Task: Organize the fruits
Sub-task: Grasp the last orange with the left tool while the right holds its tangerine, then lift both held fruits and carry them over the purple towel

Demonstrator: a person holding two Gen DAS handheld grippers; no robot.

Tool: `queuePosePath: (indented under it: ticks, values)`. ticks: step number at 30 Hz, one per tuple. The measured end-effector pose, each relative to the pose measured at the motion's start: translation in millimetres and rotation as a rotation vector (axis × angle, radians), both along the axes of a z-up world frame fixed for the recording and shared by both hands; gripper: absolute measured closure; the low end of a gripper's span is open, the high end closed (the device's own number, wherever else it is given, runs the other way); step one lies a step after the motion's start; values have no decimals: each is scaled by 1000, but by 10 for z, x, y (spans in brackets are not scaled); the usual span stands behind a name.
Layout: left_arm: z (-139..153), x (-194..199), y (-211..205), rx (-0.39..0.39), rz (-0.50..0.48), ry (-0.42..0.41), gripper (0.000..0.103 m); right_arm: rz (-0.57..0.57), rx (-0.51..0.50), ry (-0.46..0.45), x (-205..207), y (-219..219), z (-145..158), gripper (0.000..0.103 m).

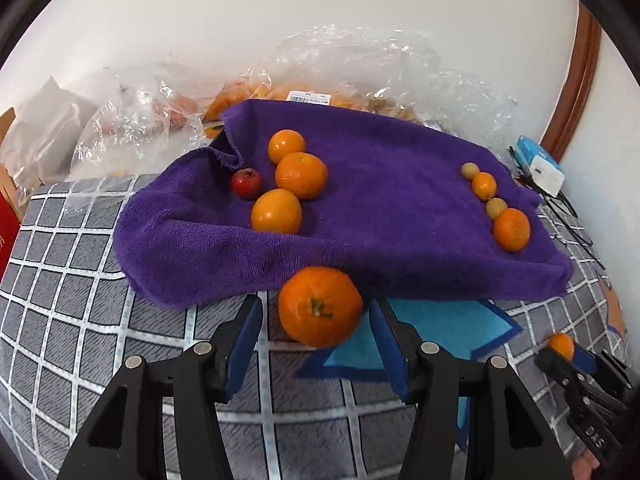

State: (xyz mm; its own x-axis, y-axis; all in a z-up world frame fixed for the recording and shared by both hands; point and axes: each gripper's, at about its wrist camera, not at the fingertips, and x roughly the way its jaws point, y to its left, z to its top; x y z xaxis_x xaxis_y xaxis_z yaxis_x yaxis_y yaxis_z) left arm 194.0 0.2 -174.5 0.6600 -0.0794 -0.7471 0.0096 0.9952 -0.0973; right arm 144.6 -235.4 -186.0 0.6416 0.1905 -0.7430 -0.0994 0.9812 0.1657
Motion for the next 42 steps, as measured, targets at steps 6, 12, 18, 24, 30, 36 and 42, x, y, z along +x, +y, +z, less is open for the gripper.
queuePosePath:
  ticks: [6,12,18,24,30,36,42]
  values:
    - [-53,12,34,-40,-16,-15,62,10,18,1,9,-24,-3,68]
    - [-14,-78,98,-88,-16,-58,63,17,22,-3,5,-16,2,68]
    - [58,-183,118,-112,-17,-107,63,10,36,-7,-12,-43,11,68]
    - [108,-233,159,-125,-7,-149,63,7,42,-11,-22,-47,23,68]
    - [184,-261,254,-158,29,-182,63,9,44,-17,-29,-39,37,68]
    - [266,-314,395,-211,63,-229,63,21,55,-27,-49,-26,60,68]
    - [301,-331,480,-251,90,-243,63,12,72,-35,-54,-65,77,68]
